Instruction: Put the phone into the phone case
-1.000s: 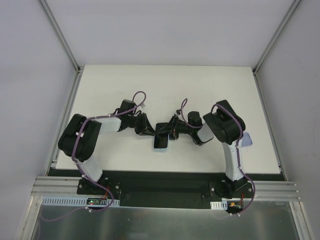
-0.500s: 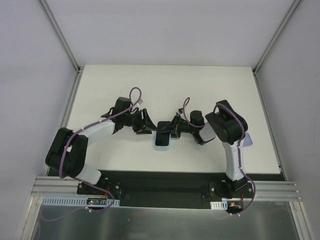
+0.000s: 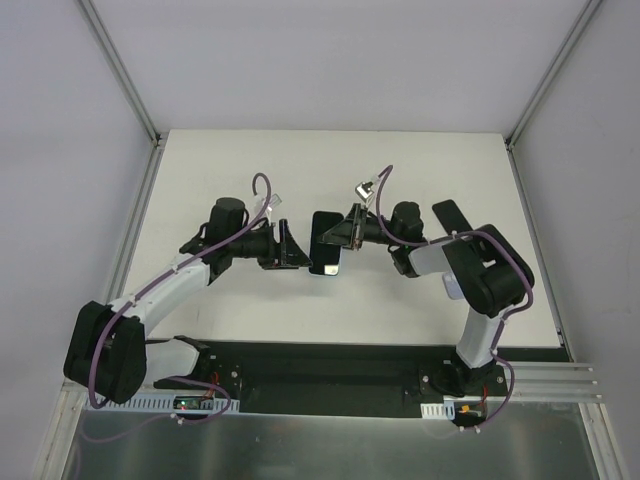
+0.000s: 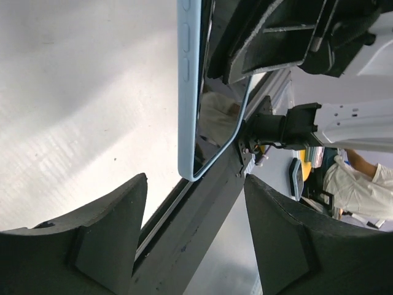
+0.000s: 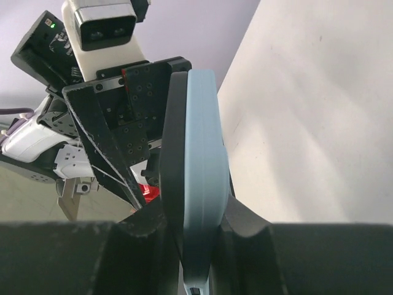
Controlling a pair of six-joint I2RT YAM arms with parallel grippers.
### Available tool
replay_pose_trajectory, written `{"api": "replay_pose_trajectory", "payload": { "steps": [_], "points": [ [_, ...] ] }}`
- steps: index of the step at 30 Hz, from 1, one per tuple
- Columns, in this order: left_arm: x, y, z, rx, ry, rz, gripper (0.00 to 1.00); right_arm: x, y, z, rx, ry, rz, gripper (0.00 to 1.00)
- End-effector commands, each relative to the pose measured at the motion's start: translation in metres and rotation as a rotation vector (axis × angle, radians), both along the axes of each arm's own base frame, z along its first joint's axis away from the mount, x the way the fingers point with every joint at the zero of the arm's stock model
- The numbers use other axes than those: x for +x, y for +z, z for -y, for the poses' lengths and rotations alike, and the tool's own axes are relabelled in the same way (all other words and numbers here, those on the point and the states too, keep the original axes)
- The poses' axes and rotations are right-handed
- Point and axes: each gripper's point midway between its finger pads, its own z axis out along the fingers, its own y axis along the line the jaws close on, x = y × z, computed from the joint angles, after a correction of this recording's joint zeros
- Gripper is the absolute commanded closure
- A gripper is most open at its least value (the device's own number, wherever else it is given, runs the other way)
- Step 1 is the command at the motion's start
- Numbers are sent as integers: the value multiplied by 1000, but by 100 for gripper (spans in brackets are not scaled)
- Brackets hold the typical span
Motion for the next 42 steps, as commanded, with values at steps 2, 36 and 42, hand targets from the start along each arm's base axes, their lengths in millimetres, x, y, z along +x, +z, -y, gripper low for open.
{"api": "replay_pose_trajectory", "payload": {
  "steps": [2,36,42],
  "points": [
    [-7,16,9,-107,-95,67,39,-12,75,-6,158,68,343,92],
    [-15,12,24,-228,-140,79,100,0,111,12,248,-48,215,50],
    [-16,10,24,-232,-140,72,100,7,117,11,262,-35,215,63]
  ]
}}
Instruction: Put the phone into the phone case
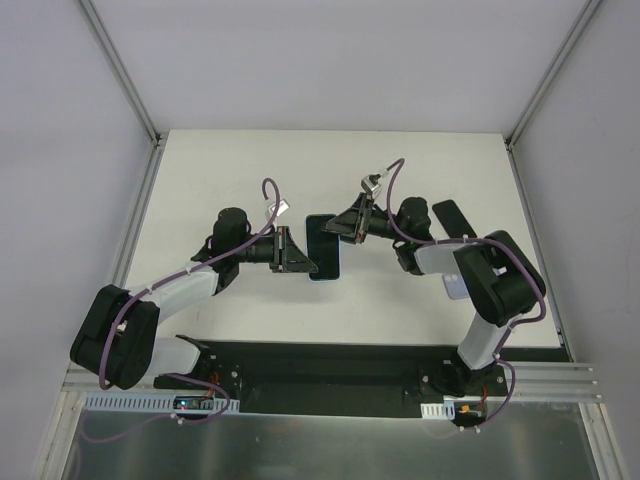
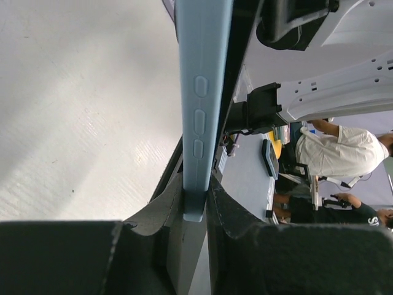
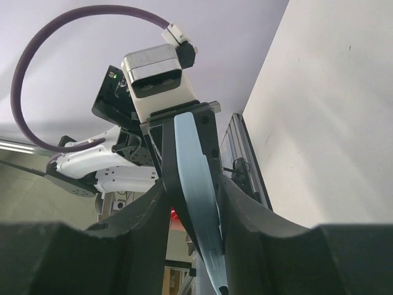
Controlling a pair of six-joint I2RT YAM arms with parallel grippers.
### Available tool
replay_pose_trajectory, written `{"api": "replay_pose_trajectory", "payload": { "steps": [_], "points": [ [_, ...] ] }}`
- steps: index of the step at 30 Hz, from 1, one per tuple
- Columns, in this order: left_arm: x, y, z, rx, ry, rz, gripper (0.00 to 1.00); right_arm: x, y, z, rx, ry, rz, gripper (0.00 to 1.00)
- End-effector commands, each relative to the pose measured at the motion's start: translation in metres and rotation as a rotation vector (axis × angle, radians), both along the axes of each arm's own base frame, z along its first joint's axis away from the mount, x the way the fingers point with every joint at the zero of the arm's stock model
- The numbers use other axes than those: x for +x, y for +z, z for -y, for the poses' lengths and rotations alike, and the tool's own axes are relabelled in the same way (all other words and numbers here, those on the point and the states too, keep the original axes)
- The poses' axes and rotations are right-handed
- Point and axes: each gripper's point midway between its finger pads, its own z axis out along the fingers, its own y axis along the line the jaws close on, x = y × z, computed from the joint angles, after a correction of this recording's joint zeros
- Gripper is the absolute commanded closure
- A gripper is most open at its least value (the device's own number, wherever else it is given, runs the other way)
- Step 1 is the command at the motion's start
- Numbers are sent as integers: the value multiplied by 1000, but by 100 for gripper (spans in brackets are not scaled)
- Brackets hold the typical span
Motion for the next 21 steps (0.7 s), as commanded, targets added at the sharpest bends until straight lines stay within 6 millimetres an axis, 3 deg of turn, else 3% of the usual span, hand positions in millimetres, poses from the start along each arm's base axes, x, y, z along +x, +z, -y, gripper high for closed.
{"api": "replay_pose_trajectory", "payload": {
  "steps": [1,2,5,6,7,12,17,21],
  "points": [
    [-1,0,1,-14,-9,8,100,1,73,4,182,-6,291,67],
    [-1,0,1,-16,-12,7,100,0,75,4,183,0,297,76],
    [-1,1,1,-19,-12,5,99,-2,77,4,183,14,312,86],
    [-2,1,1,-17,-17,-1,93,-5,77,4,180,31,318,89],
    [2,2,-1,-6,-1,15,76,-7,78,4,178,43,323,90],
    [20,17,-16,13,94,34,46,-22,69,7,152,108,340,94],
    [38,42,-30,-30,156,55,39,-38,63,10,136,148,359,95],
    [45,63,-26,-114,144,74,39,-55,62,3,134,219,372,95]
  ]
}}
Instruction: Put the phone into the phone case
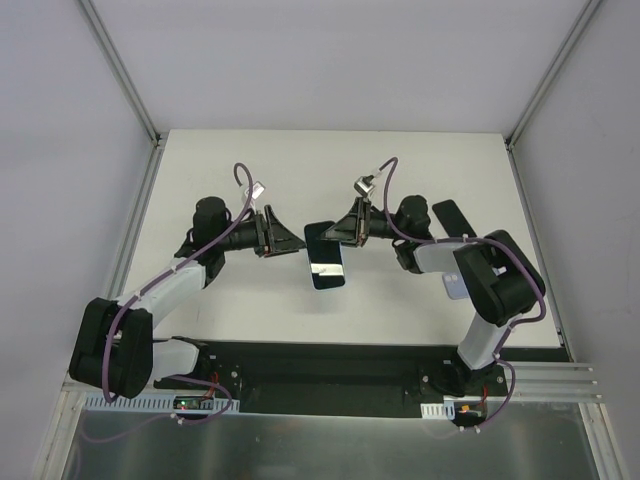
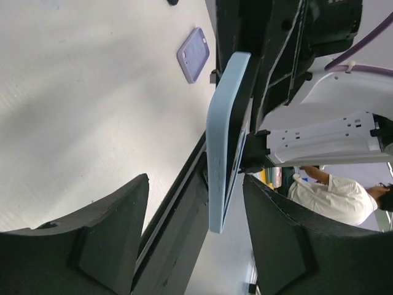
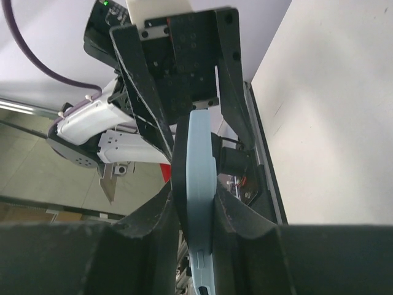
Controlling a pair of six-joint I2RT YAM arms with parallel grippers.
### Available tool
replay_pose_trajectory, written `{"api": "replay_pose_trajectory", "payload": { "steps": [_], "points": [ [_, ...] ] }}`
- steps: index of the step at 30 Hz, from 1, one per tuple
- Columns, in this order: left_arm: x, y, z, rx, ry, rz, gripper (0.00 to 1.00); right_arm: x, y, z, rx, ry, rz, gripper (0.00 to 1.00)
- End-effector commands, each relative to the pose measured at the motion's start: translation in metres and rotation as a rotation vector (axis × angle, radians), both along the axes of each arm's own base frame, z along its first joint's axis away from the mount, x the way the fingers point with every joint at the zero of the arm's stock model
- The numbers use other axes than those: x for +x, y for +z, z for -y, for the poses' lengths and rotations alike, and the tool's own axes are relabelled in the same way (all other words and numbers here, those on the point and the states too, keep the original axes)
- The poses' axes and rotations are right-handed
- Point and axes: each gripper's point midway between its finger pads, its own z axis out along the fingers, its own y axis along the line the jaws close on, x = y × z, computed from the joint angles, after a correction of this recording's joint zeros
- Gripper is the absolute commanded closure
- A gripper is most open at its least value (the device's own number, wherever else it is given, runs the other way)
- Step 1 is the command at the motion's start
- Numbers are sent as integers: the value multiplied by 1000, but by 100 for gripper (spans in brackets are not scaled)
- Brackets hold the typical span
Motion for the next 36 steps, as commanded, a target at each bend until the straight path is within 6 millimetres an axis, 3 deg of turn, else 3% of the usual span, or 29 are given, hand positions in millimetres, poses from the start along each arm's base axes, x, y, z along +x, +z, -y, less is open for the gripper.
{"api": "replay_pose_trajectory", "payload": {
  "steps": [1,9,12,13,17,23,25,29,30,31,33,36],
  "points": [
    [9,43,5,-103,-25,103,39,-41,60,0,161,116,338,95],
    [4,46,8,-135,-74,106,49,-50,58,-6,163,146,336,94],
    [3,42,7,-127,-73,100,64,-50,58,-7,164,148,336,93],
    [3,40,7,-123,-71,94,75,-50,58,-7,164,148,335,93],
    [6,32,7,-87,-64,63,100,-49,59,-8,164,152,328,90],
    [17,16,0,48,0,85,100,-45,66,-11,173,155,319,78],
    [17,12,-3,81,4,82,100,-43,67,-11,175,155,317,78],
    [15,12,-4,97,2,82,100,-42,72,-12,181,158,326,89],
    [13,14,-4,97,-1,89,93,-43,71,-12,181,162,328,91],
    [12,15,-4,96,-2,89,80,-43,72,-12,180,164,330,92],
    [10,19,-6,91,7,98,67,-45,71,-11,178,169,334,93],
    [6,22,-4,66,0,97,59,-48,71,-10,178,173,337,93]
  ]
}}
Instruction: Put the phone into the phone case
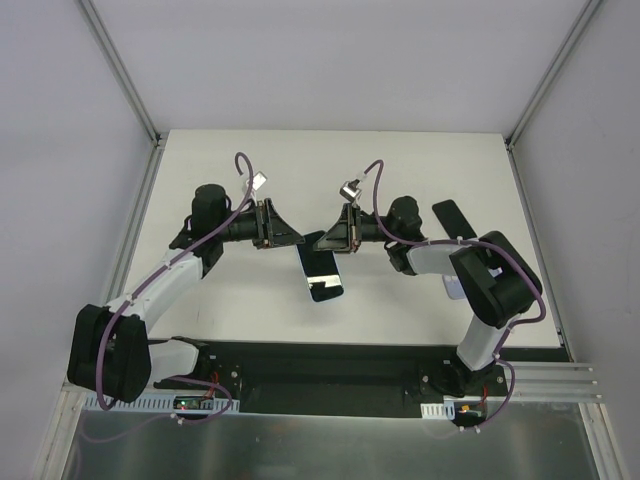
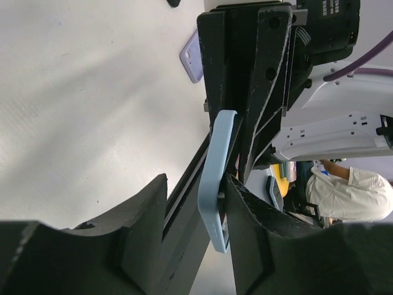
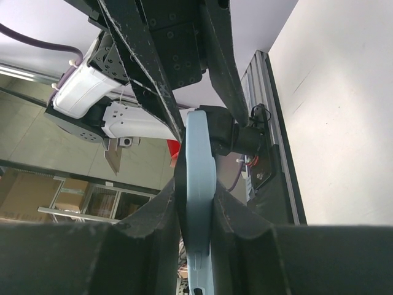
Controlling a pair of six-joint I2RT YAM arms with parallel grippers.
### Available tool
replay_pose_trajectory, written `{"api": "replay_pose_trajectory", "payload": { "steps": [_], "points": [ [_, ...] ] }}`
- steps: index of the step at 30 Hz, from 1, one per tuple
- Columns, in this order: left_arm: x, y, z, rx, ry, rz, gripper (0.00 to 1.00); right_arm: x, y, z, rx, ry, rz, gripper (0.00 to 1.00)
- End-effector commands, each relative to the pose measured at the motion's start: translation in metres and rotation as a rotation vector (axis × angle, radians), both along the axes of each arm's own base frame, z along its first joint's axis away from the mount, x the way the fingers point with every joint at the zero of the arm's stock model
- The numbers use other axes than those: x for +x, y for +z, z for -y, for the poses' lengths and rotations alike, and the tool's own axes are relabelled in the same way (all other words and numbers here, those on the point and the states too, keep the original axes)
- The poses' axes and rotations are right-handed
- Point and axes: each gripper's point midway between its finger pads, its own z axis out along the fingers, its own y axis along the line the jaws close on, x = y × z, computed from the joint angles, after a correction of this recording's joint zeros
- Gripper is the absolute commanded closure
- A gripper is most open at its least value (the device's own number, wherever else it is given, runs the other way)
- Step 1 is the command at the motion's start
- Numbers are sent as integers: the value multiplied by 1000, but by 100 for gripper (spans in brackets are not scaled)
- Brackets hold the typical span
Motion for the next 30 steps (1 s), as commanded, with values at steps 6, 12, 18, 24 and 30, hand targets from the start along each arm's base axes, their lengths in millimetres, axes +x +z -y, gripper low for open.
{"api": "replay_pose_trajectory", "payload": {
  "steps": [6,12,18,24,30],
  "points": [
    [-8,-3,3,-72,-37,-8,70,-16,65,7,199,32,308,92],
    [-11,2,4,-93,-48,9,100,-14,66,6,201,26,292,89],
    [-10,-8,2,-58,-19,-16,72,-4,67,5,206,-12,284,95],
    [-21,-19,2,-74,-40,-41,45,5,85,5,234,-30,296,96],
    [-31,-17,14,-99,-85,-22,46,26,89,4,246,-84,271,96]
  ]
}}
